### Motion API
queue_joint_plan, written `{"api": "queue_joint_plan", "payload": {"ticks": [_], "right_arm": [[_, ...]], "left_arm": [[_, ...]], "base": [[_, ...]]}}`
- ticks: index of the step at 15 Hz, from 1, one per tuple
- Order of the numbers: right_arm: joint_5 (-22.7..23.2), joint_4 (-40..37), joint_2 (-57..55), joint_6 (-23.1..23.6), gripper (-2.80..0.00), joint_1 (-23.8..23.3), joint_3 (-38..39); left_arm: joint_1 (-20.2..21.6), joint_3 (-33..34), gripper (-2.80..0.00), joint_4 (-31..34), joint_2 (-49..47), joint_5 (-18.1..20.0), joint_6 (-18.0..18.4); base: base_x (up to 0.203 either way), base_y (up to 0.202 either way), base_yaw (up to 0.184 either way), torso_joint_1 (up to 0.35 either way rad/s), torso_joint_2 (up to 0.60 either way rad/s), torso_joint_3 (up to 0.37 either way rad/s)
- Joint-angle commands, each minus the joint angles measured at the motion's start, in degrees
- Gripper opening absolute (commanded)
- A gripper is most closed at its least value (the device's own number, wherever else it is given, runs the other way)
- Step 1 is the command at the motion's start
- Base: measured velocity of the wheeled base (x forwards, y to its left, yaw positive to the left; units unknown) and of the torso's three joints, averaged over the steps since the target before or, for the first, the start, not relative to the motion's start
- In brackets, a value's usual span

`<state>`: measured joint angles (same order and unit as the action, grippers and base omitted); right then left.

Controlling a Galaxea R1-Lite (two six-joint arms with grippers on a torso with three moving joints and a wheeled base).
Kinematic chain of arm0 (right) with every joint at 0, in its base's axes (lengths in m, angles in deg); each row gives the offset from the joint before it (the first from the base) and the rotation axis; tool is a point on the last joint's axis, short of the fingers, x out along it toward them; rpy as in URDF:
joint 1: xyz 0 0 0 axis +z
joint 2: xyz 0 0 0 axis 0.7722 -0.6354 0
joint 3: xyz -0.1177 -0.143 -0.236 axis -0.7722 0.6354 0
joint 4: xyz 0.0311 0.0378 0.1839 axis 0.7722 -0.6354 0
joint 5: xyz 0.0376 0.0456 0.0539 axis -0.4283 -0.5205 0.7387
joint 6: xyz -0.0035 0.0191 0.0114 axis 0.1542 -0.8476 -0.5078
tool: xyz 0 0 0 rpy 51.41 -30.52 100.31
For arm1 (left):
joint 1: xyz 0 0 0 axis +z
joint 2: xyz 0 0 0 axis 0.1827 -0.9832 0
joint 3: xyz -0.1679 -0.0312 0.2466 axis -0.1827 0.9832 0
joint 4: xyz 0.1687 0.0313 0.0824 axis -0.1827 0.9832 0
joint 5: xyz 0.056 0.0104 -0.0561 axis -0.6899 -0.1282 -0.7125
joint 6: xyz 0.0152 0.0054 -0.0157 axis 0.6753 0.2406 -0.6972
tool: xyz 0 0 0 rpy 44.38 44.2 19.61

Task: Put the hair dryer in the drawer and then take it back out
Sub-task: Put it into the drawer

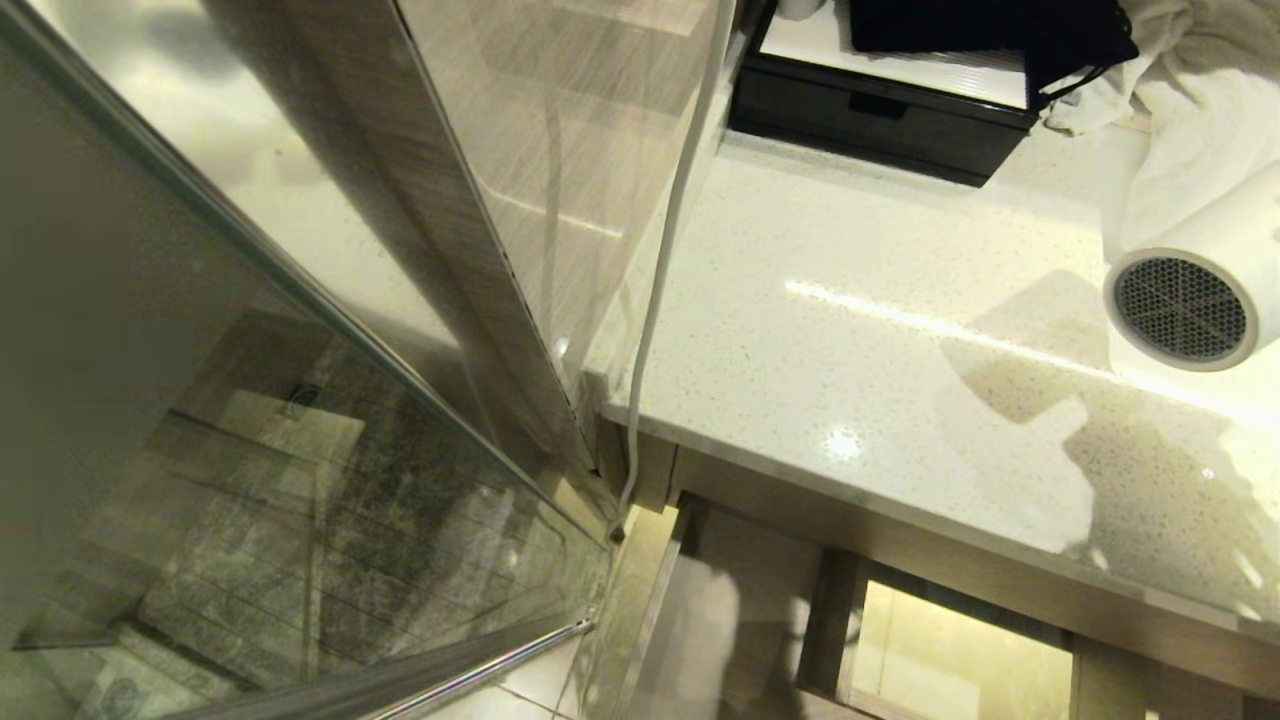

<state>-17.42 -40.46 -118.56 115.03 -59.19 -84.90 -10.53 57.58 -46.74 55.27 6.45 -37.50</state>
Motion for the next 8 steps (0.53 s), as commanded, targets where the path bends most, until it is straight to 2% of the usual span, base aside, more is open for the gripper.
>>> {"api": "queue_joint_plan", "payload": {"ticks": [1, 4, 8], "right_arm": [[0.12, -0.2, 1.36, -0.03, -2.8, -0.81, -0.39], [0.12, -0.87, 3.06, -0.42, -2.8, -3.08, -0.18], [0.02, -1.17, 4.64, -4.85, -2.8, -4.97, -0.03]], "left_arm": [[0.0, 0.0, -2.8, -0.02, 0.02, -0.04, 0.0], [0.0, 0.0, -2.8, -0.02, 0.02, -0.04, 0.0], [0.0, 0.0, -2.8, -0.02, 0.02, -0.04, 0.0]], "base": [[0.0, 0.0, 0.0, 0.0, 0.0, 0.0], [0.0, 0.0, 0.0, 0.0, 0.0, 0.0], [0.0, 0.0, 0.0, 0.0, 0.0, 0.0]]}}
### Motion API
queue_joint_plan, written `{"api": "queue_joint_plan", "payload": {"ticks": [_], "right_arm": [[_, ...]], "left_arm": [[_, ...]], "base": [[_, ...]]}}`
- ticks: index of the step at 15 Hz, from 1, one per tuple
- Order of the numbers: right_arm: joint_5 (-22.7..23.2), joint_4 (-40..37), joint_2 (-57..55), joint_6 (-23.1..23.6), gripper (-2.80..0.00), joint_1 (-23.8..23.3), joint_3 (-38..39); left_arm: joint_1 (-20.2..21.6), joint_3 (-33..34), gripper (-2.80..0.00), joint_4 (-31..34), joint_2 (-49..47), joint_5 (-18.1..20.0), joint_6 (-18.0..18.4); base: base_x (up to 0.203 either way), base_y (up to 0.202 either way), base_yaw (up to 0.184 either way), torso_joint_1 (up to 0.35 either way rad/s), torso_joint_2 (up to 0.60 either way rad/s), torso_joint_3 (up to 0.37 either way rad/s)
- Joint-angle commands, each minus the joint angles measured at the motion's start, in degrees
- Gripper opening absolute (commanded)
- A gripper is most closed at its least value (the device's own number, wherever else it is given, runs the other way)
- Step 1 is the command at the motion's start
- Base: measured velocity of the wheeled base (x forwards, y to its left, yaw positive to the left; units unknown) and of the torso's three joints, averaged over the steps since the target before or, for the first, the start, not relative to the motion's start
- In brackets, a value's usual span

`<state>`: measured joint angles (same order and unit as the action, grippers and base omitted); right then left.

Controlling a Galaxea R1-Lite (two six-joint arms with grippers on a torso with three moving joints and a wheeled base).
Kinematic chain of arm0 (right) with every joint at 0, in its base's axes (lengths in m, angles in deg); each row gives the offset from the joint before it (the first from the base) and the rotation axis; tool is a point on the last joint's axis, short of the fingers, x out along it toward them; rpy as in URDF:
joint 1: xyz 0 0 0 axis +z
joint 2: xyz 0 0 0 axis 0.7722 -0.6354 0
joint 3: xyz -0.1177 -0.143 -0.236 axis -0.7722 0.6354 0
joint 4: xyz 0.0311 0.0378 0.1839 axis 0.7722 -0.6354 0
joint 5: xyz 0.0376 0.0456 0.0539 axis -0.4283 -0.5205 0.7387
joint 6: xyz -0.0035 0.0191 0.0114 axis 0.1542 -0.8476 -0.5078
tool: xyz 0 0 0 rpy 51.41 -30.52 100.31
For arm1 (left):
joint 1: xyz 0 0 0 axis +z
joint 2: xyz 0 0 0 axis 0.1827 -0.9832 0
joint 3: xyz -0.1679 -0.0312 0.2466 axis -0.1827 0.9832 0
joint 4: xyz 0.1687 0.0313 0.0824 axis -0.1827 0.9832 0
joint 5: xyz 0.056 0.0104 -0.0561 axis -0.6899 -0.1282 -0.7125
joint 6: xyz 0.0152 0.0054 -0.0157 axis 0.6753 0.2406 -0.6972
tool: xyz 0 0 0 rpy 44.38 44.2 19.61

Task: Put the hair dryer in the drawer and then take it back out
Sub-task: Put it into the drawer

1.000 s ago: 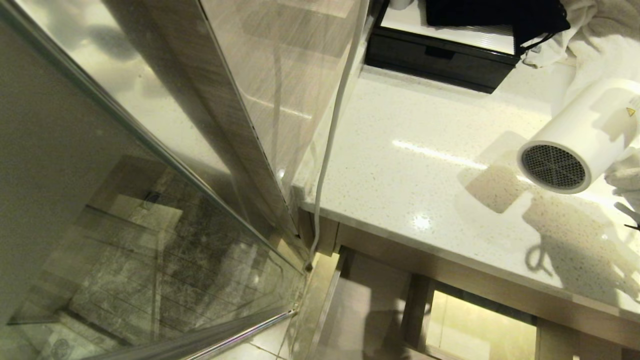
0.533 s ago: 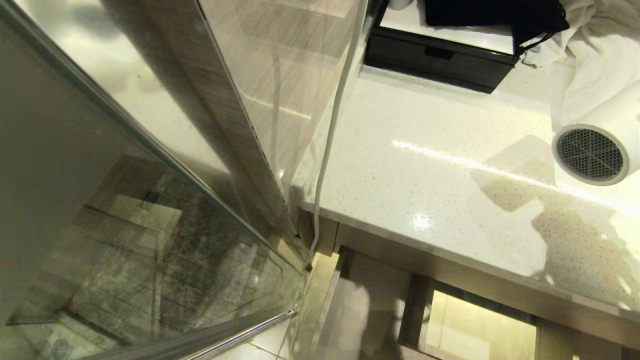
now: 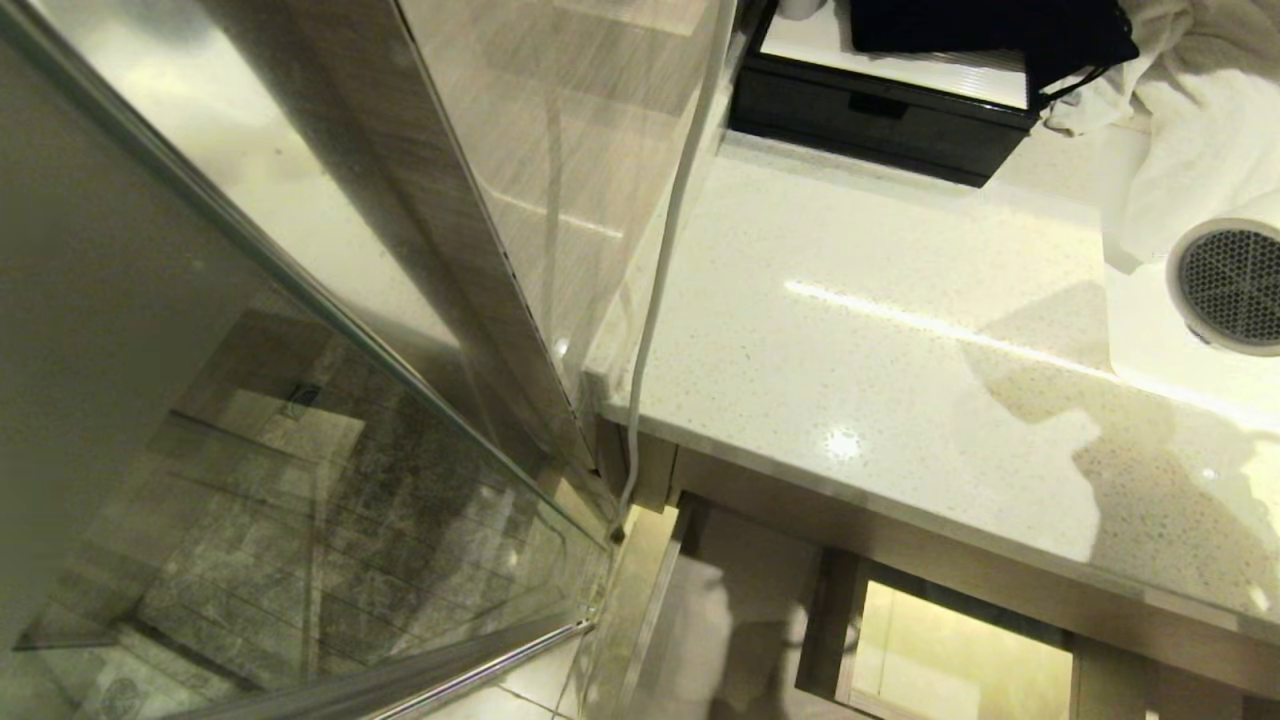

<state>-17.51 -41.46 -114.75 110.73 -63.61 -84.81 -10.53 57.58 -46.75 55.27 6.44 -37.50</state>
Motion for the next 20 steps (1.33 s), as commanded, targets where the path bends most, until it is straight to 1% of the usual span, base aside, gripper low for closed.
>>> {"api": "queue_joint_plan", "payload": {"ticks": [1, 3, 4, 5, 6, 8, 9, 20], "right_arm": [[-1.11, -0.24, 0.89, -1.04, -2.8, -0.83, -0.31], [-4.31, -0.3, 1.4, -2.82, -2.8, -0.91, -0.21], [-4.94, 0.15, 1.78, -4.66, -2.8, -0.9, -0.15], [-5.57, -0.15, 2.05, -5.23, -2.8, -0.91, -0.14], [-7.03, -0.18, 2.39, -5.22, -2.8, -0.84, 0.06], [-11.93, -0.39, 3.12, -5.0, -2.8, -0.82, 0.86], [-12.46, -0.35, 3.21, -5.06, -2.8, -0.82, 1.18], [-12.45, 0.45, 2.85, -4.88, -2.8, -0.82, 0.96]], "left_arm": [[0.0, 0.0, -2.8, -0.01, 0.02, -0.03, 0.0], [0.0, 0.0, -2.8, -0.01, 0.02, -0.03, 0.0], [0.0, 0.0, -2.8, -0.01, 0.02, -0.03, 0.0], [0.0, 0.0, -2.8, -0.01, 0.02, -0.03, 0.0], [0.0, 0.0, -2.8, -0.01, 0.02, -0.03, 0.0], [0.0, 0.0, -2.8, -0.01, 0.02, -0.03, 0.0], [0.0, 0.0, -2.8, -0.01, 0.02, -0.03, 0.0], [0.0, 0.0, -2.8, -0.01, 0.02, -0.03, 0.0]], "base": [[0.0, 0.0, 0.0, 0.0, 0.0, 0.0], [0.0, 0.0, 0.0, 0.0, 0.0, 0.0], [0.0, 0.0, 0.0, 0.0, 0.0, 0.0], [0.0, 0.0, 0.0, 0.0, 0.0, 0.0], [0.0, 0.0, 0.0, 0.0, 0.0, 0.0], [0.0, 0.0, 0.0, 0.0, 0.0, 0.0], [0.0, 0.0, 0.0, 0.0, 0.0, 0.0], [0.0, 0.0, 0.0, 0.0, 0.0, 0.0]]}}
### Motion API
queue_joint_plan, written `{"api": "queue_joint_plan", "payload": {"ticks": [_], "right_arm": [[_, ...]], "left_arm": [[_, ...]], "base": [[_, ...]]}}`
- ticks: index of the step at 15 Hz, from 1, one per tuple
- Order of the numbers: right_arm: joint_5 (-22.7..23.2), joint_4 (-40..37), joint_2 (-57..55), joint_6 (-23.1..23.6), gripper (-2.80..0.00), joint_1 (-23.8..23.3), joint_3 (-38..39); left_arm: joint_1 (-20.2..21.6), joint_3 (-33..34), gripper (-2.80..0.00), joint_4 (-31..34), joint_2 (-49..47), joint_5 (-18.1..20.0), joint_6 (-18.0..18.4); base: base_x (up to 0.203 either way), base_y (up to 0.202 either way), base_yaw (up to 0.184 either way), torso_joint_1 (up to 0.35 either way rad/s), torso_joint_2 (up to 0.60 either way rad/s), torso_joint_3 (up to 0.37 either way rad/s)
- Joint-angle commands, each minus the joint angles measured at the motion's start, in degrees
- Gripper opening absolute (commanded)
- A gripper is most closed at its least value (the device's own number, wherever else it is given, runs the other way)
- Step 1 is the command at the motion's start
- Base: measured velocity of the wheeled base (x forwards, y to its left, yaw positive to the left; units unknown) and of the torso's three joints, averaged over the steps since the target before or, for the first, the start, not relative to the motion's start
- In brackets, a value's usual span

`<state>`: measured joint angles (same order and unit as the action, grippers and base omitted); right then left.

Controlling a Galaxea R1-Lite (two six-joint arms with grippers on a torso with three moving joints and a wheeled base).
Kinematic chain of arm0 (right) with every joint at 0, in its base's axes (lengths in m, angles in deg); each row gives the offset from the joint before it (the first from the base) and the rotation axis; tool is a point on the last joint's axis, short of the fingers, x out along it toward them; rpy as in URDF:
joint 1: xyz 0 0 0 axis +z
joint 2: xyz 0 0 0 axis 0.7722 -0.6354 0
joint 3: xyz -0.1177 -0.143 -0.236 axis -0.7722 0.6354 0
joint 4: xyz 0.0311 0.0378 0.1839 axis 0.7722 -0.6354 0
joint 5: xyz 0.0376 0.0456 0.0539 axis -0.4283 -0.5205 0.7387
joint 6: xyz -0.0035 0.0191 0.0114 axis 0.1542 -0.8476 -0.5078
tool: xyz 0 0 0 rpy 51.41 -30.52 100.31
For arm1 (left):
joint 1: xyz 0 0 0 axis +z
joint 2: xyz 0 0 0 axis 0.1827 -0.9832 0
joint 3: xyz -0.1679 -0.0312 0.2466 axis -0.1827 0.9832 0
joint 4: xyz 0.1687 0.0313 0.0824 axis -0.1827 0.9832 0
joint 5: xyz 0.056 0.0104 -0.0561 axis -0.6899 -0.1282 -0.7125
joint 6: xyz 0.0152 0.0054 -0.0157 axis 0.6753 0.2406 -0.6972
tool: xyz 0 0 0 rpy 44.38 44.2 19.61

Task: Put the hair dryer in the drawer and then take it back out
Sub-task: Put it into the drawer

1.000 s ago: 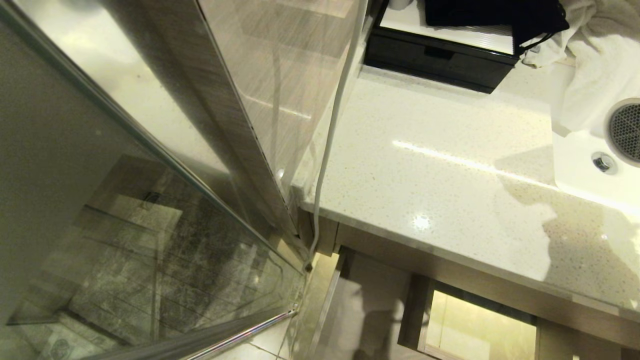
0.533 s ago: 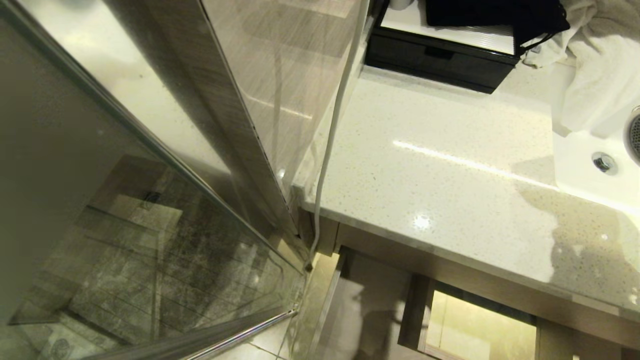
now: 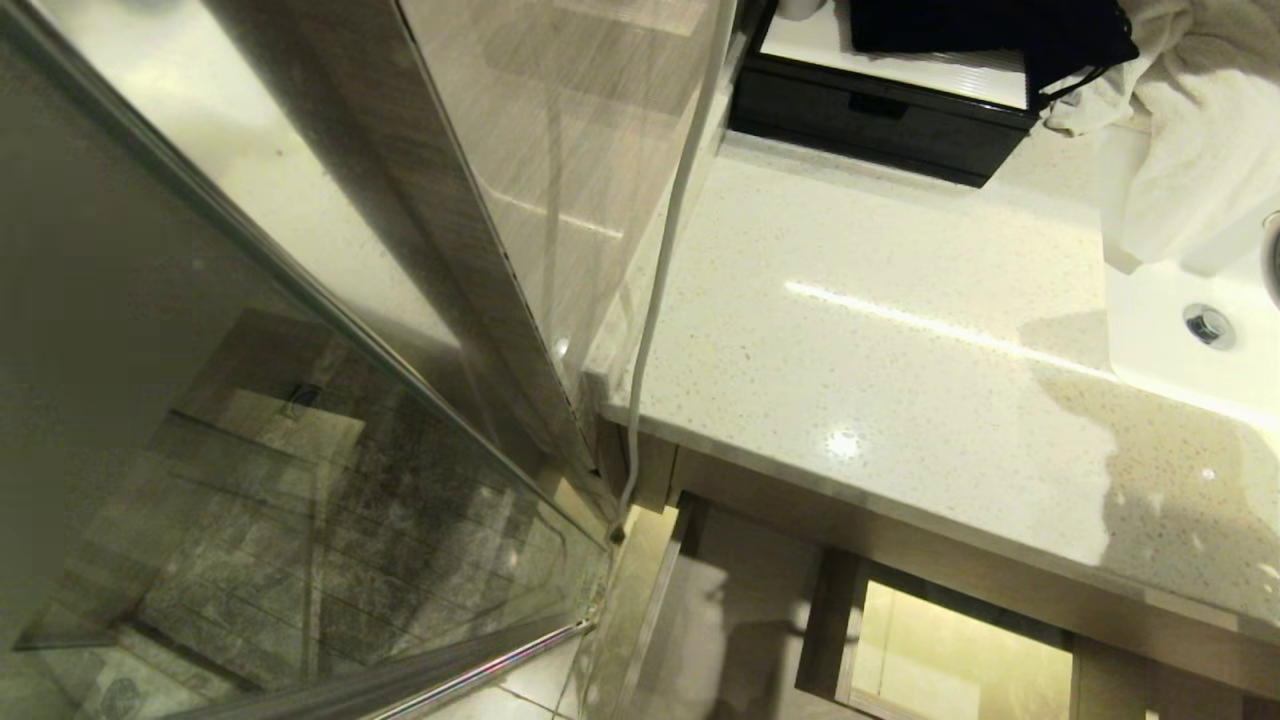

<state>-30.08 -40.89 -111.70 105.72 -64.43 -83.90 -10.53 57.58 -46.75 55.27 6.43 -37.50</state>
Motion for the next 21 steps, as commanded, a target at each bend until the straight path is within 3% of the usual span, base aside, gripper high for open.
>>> {"api": "queue_joint_plan", "payload": {"ticks": [1, 21], "right_arm": [[0.03, -0.3, -0.2, 0.12, -2.8, 0.0, 0.08], [0.64, -0.21, -0.82, 0.54, -2.8, 2.21, 2.09]], "left_arm": [[0.0, 0.0, -2.8, -0.01, 0.02, -0.02, 0.01], [0.0, 0.0, -2.8, -0.01, 0.02, -0.02, 0.01]], "base": [[0.0, 0.0, 0.0, 0.0, 0.0, 0.0], [0.0, 0.0, 0.0, 0.0, 0.0, 0.0]]}}
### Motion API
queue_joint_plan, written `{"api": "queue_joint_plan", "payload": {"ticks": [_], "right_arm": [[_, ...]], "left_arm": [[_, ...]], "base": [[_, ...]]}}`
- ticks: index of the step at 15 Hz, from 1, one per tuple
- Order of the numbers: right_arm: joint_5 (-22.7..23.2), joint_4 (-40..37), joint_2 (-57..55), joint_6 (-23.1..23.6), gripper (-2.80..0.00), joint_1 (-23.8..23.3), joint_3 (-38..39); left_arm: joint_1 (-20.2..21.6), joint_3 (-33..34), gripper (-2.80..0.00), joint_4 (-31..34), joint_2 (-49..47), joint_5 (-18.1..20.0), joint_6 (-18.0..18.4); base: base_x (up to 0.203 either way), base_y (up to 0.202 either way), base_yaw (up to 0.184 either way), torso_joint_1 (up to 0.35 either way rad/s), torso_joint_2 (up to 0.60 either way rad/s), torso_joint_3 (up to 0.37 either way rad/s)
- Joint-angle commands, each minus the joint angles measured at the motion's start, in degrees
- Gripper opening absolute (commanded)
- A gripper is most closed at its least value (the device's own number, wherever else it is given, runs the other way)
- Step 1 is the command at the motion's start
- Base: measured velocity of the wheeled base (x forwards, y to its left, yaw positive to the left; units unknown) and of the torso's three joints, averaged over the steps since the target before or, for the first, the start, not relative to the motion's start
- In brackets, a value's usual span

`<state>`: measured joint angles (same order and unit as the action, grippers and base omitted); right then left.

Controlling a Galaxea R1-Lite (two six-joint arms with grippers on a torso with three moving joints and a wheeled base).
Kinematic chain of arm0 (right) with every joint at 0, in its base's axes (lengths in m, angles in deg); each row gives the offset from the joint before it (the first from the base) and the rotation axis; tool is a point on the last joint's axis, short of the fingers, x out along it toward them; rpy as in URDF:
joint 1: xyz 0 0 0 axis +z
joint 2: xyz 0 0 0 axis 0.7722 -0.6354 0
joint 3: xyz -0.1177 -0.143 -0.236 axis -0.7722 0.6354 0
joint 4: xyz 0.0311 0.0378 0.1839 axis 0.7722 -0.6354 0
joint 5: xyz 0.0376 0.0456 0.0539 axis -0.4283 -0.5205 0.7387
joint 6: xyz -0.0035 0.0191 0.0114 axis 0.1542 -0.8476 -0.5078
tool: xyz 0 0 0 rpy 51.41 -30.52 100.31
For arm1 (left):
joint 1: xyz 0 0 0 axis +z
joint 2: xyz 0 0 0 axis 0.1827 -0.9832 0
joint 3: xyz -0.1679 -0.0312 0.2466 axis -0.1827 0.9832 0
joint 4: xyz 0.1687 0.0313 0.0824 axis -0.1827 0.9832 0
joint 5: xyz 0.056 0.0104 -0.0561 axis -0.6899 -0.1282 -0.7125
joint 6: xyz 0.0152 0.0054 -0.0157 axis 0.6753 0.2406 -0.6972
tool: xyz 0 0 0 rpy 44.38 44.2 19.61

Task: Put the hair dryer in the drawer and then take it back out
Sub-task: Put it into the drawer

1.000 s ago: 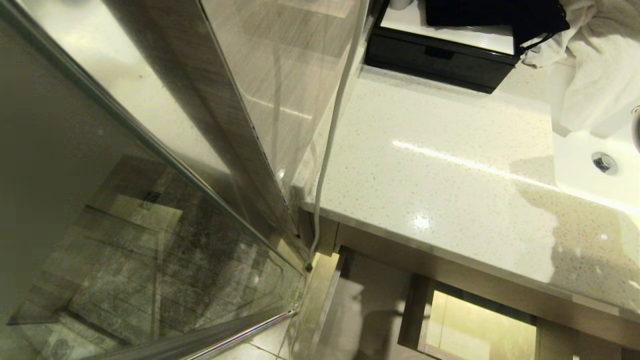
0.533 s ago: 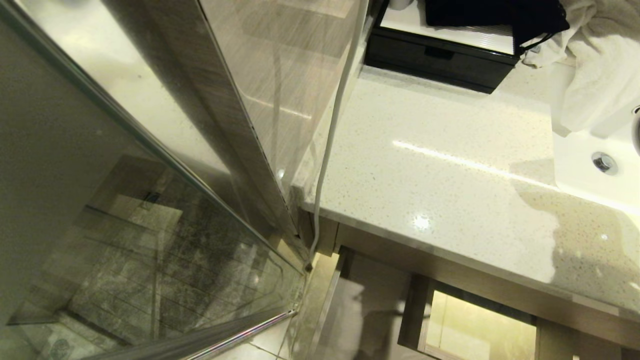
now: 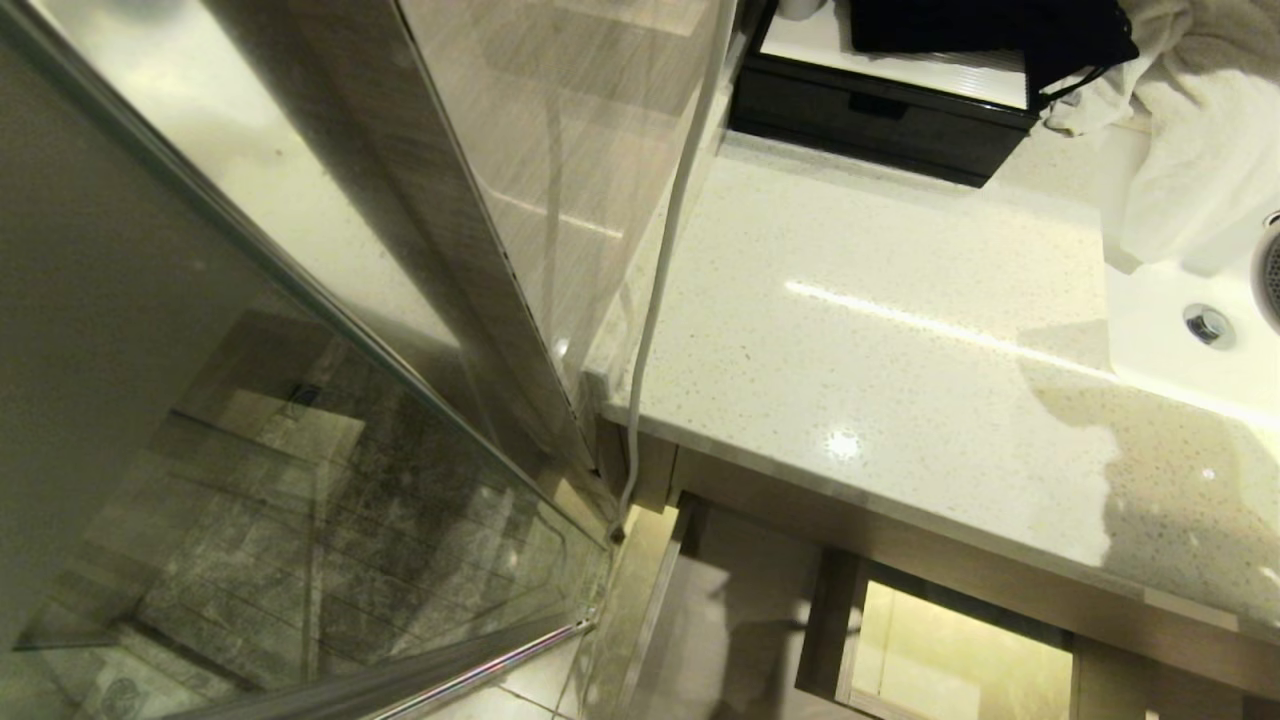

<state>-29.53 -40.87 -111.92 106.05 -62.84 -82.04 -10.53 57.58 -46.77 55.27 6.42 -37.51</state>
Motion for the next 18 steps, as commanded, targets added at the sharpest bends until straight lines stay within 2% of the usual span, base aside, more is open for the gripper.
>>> {"api": "queue_joint_plan", "payload": {"ticks": [1, 5, 10, 18], "right_arm": [[0.1, -0.23, -1.07, 0.15, -2.8, 1.04, 0.17], [0.28, 0.52, -3.41, 0.14, -2.8, 3.14, -0.62], [0.54, 5.0, -7.42, -0.12, -2.8, 5.81, -0.73], [0.54, 5.23, -14.1, -0.5, -2.8, 11.87, -4.6]], "left_arm": [[0.0, 0.0, -2.8, 0.01, 0.02, -0.01, 0.02], [0.0, 0.0, -2.8, 0.01, 0.02, -0.01, 0.02], [0.0, 0.0, -2.8, 0.01, 0.02, 0.0, 0.02], [0.0, 0.0, -2.8, 0.01, 0.02, -0.01, 0.02]], "base": [[0.0, 0.0, 0.0, 0.0, 0.0, 0.0], [0.0, 0.0, 0.0, 0.0, 0.0, 0.0], [0.0, 0.0, 0.0, 0.0, 0.0, 0.0], [0.0, 0.0, 0.0, 0.0, 0.0, 0.0]]}}
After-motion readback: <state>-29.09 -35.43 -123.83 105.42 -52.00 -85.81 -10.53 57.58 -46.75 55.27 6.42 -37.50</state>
